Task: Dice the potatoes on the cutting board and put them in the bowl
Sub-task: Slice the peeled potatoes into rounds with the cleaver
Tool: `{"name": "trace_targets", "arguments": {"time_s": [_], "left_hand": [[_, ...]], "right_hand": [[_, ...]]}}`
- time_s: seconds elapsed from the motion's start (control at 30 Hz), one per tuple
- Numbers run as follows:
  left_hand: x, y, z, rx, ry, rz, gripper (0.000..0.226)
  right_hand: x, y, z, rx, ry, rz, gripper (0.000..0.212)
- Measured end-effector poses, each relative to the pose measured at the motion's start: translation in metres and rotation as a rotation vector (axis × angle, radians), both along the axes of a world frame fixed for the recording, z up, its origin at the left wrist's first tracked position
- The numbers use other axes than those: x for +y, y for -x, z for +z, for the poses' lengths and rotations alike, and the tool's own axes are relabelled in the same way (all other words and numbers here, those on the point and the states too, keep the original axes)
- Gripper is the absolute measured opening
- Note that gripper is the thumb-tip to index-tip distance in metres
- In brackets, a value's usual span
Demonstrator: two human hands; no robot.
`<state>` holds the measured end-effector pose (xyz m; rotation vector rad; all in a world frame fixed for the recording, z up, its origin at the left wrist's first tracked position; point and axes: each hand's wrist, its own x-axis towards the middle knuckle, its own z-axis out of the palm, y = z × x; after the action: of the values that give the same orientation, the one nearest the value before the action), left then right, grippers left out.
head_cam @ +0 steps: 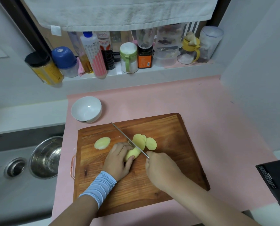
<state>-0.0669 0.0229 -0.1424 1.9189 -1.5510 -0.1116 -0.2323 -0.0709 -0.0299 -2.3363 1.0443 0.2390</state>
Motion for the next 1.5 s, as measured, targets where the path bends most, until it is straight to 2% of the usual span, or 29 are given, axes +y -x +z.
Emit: {"name": "trace_targets", "arguments": {"time_s": [0.4,0.53,1.37,1.5], "left_hand": [[0.000,0.001,-0.001,0.018,0.002,0.039,0.025],[0.001,0.001,-0.003,0.024,0.002,0.045,0.026],[0.002,0.002,-0.003,0.064,0.005,0.069,0.026],[0.001,0.001,-0.003,0.062,-0.001,0.063,0.026]], "right_hand": [[-0.014,-0.009,0.003,0.079,-0.071,0.018,0.023],[-0.017,-0.020,0.005,0.065,-0.113,0.029,0.019],[-0.015,-0.020,-0.011,0.085,-0.100,0.054,0.021],[-0.014,0.000,-0.009,0.068,-0.140,-0.032,0.023]]}}
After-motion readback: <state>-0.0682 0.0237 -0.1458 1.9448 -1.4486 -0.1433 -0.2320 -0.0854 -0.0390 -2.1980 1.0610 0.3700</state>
